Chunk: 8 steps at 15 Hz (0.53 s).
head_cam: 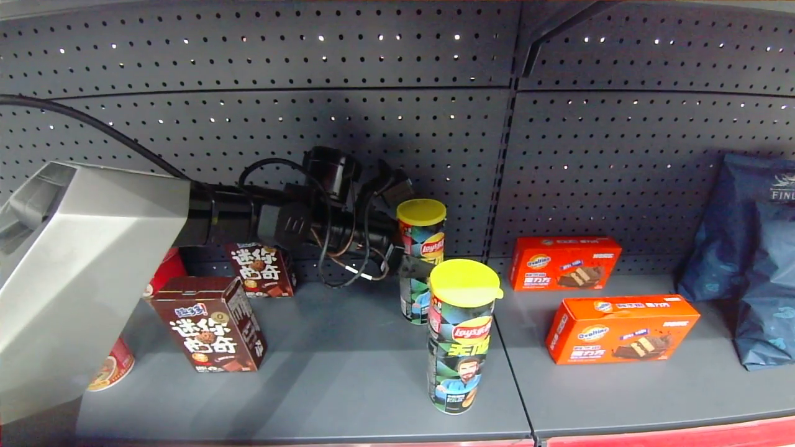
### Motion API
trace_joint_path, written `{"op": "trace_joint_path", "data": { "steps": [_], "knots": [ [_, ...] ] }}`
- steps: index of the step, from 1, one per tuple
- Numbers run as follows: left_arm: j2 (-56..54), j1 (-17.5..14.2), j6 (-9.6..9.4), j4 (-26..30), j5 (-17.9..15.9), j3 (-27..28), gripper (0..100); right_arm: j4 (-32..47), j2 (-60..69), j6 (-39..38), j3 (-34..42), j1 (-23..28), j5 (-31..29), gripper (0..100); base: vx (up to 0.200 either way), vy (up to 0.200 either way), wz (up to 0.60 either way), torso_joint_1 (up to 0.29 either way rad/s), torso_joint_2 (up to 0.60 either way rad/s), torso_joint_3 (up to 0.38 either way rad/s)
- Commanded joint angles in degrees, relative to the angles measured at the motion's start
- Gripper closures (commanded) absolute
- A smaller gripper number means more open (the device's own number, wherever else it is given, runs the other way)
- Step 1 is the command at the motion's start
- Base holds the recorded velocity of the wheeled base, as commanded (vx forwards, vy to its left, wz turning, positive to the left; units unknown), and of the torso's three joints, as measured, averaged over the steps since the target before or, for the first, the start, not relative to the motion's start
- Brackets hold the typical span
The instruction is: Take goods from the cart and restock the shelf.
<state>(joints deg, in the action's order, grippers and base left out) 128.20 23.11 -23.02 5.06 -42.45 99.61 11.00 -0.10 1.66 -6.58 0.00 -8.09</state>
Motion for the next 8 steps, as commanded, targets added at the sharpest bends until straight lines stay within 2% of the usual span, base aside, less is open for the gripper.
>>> {"op": "trace_joint_path", "data": {
  "steps": [1,4,6,8],
  "knots": [
    [-4.09,-0.61,-0.1,0.04,0.0,-2.67,0,-0.01,-0.08,0.01,-0.01,0.0,0.01,0,0.0,0.0,0.0,0.0,0.0,0.0],
    [-10.16,-1.32,-0.28,-0.05,0.08,-9.96,0,-0.01,-0.08,0.01,-0.01,0.0,0.1,0,0.0,0.0,0.0,0.0,0.0,0.0],
    [-14.03,-2.81,-1.15,-0.4,0.17,-14.18,0,-0.19,-0.08,0.01,0.08,0.0,1.85,0,0.0,0.0,0.0,0.0,0.0,0.0],
    [-17.89,-3.95,-1.24,-0.49,0.35,-17.52,0,-0.98,-0.08,-0.08,0.43,0.0,3.88,0,0.0,0.0,0.0,0.0,0.0,0.0]
  ]
}}
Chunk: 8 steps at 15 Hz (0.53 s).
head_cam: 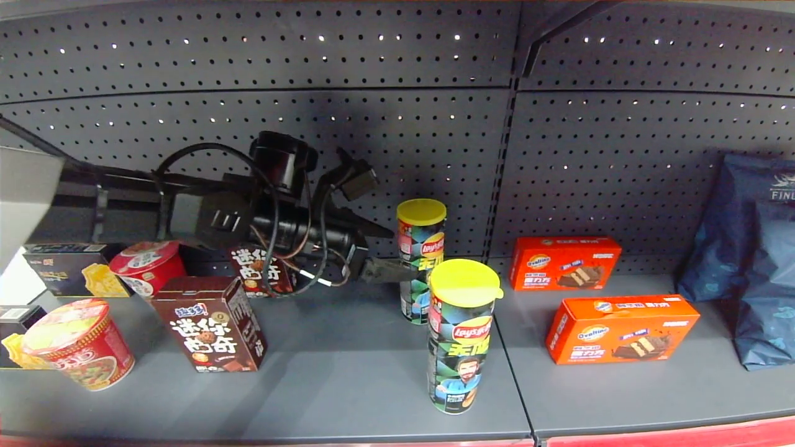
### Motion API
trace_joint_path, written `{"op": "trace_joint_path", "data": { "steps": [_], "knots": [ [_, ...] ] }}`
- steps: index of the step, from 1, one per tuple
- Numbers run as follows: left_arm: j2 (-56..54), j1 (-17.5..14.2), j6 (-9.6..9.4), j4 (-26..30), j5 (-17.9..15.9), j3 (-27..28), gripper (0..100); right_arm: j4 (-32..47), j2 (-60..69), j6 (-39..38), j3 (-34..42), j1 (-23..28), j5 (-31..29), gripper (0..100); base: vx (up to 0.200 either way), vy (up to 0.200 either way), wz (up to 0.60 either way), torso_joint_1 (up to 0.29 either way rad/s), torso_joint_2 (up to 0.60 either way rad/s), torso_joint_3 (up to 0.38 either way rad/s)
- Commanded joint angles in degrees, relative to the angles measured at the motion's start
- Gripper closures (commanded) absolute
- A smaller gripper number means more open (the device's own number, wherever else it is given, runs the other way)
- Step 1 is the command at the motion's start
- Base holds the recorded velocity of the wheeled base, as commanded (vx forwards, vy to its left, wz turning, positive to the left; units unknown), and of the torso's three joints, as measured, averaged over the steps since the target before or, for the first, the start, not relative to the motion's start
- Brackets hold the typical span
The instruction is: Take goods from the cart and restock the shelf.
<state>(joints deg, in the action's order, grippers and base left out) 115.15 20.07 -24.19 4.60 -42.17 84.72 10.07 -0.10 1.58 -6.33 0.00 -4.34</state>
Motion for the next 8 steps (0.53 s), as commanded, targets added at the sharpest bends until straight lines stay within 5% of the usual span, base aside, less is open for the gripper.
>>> {"op": "trace_joint_path", "data": {
  "steps": [1,5,7,8],
  "knots": [
    [-7.13,-0.99,-0.07,-0.03,0.42,-4.48,0,-0.23,-0.08,0.0,0.17,0.0,1.09,0,0.0,0.0,0.0,0.0,0.0,0.0],
    [-17.59,-0.2,-0.07,-0.03,5.25,-12.21,0,-1.98,-0.08,0.17,1.05,0.0,6.89,0,0.0,0.0,0.0,0.0,0.0,0.0],
    [-23.57,1.73,0.1,0.15,10.7,-16.87,0,-1.1,-0.25,1.14,0.26,-0.18,-0.05,0,0.0,0.0,0.0,0.0,0.0,0.0],
    [-25.68,2.79,0.19,0.15,12.72,-18.89,0,-0.58,-1.48,2.63,0.0,-0.44,1.09,0,0.0,0.0,0.0,0.0,0.0,0.0]
  ]
}}
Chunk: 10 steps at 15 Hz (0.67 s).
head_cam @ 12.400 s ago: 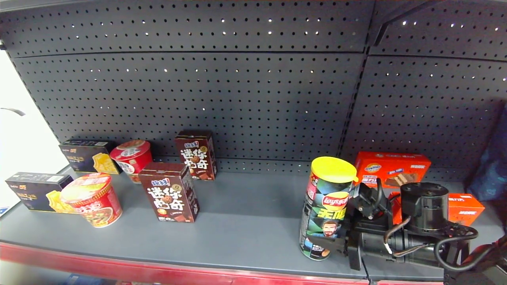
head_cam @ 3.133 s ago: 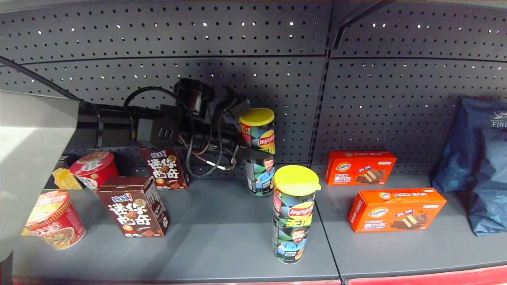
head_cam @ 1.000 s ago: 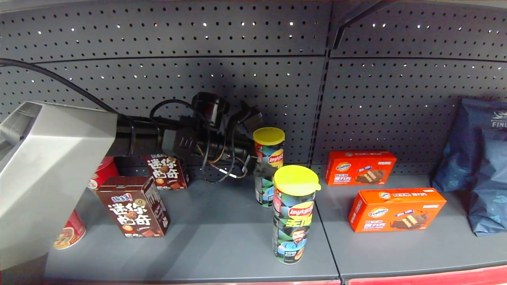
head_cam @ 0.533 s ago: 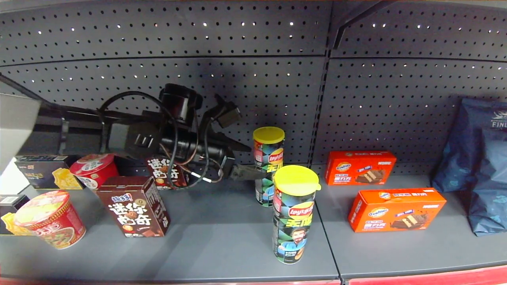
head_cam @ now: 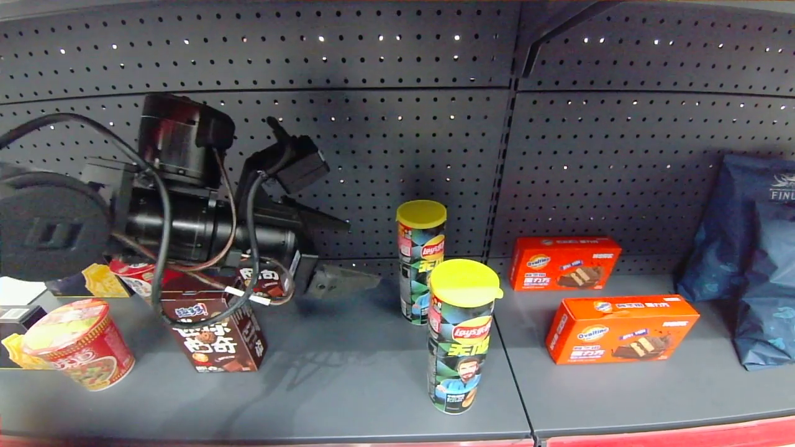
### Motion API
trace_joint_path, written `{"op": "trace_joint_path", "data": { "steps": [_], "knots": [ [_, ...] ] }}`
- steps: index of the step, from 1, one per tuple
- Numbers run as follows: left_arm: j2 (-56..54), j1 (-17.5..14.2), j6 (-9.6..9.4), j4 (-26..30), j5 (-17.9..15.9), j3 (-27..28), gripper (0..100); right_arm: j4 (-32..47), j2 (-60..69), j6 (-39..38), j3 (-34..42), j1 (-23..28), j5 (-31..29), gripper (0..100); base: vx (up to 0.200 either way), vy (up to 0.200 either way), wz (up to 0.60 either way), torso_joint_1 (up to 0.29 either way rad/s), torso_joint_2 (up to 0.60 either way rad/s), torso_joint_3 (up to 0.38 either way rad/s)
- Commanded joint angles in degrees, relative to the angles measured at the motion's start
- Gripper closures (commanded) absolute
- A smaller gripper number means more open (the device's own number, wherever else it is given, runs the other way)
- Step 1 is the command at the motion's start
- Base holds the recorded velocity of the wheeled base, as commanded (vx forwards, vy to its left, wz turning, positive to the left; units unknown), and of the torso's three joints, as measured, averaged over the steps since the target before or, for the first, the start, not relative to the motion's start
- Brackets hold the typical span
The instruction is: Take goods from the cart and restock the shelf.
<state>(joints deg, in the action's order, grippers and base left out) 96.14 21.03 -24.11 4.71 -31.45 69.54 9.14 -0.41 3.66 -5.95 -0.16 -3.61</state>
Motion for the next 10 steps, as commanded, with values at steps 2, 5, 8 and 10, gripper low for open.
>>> {"op": "trace_joint_path", "data": {
  "steps": [2,5,8,10],
  "knots": [
    [-13.52,6.48,2.14,0.13,10.18,-10.65,0,0.17,-11.45,0.91,-5.56,0.07,8.09,0,0.0,0.0,0.0,0.0,0.0,0.0],
    [-18.7,14.83,8.29,-0.57,21.78,-18.56,0,-3.52,-25.07,1.7,-10.4,-1.07,16.09,0,0.0,0.0,0.0,0.0,0.0,0.0],
    [-23.01,20.1,12.6,-0.57,27.23,-24.18,0,-9.85,-36.15,2.58,-11.54,-7.58,16.7,0,0.0,0.0,0.0,0.0,0.0,0.0],
    [-25.3,20.46,14.01,-0.57,30.84,-26.21,0,-12.66,-42.83,2.41,-12.6,-11.71,15.56,0,0.0,0.0,0.0,0.0,0.0,0.0]
  ]
}}
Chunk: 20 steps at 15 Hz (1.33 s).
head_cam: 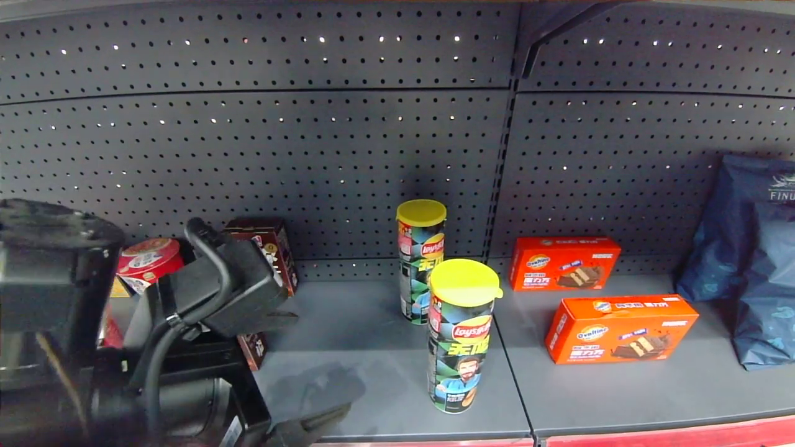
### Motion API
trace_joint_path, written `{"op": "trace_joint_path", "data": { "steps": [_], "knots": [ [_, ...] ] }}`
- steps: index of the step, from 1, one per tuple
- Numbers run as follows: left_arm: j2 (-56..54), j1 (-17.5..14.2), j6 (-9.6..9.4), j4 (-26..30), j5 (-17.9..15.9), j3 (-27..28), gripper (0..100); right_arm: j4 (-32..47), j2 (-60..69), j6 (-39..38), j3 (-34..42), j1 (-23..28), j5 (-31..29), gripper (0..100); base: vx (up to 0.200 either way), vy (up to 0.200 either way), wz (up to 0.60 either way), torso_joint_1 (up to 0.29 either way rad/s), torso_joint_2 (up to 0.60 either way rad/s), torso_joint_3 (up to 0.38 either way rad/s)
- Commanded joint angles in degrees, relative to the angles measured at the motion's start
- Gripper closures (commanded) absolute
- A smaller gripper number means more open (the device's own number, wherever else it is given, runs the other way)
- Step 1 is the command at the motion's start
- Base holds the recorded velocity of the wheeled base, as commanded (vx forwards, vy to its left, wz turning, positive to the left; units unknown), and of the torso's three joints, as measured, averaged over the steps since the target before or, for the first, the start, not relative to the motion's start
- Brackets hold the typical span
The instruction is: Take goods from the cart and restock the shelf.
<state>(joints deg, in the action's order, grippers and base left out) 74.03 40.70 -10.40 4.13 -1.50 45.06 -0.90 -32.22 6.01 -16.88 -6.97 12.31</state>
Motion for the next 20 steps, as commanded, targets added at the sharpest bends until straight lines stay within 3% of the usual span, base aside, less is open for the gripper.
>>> {"op": "trace_joint_path", "data": {
  "steps": [1,4,8,17,20],
  "knots": [
    [-3.72,0.78,0.38,0.0,1.59,-2.08,0,-3.49,-12.52,0.05,-1.75,-5.6,-0.8,0,0.0,0.0,0.0,0.0,0.0,0.0],
    [-4.34,0.78,0.38,0.0,6.25,-1.99,0,-8.06,-20.87,-0.74,-3.59,-13.07,-6.25,0,0.0,0.0,0.0,0.0,0.0,0.0],
    [-4.16,0.43,0.38,-4.92,8.27,-2.78,0,-8.41,-30.62,-11.46,-9.66,-30.91,-23.74,0,0.0,0.0,0.0,0.0,0.0,0.0],
    [-3.98,-0.01,0.73,-7.21,9.76,-3.4,0,-7.71,-46.53,-11.2,-17.31,-32.75,-26.73,0,0.0,0.0,0.0,0.0,0.0,0.0],
    [-3.81,-0.01,2.31,-9.05,10.9,-3.92,0,-7.62,-51.01,-11.2,-21.44,-33.9,-26.99,0,0.0,0.0,0.0,0.0,0.0,0.0]
  ]
}}
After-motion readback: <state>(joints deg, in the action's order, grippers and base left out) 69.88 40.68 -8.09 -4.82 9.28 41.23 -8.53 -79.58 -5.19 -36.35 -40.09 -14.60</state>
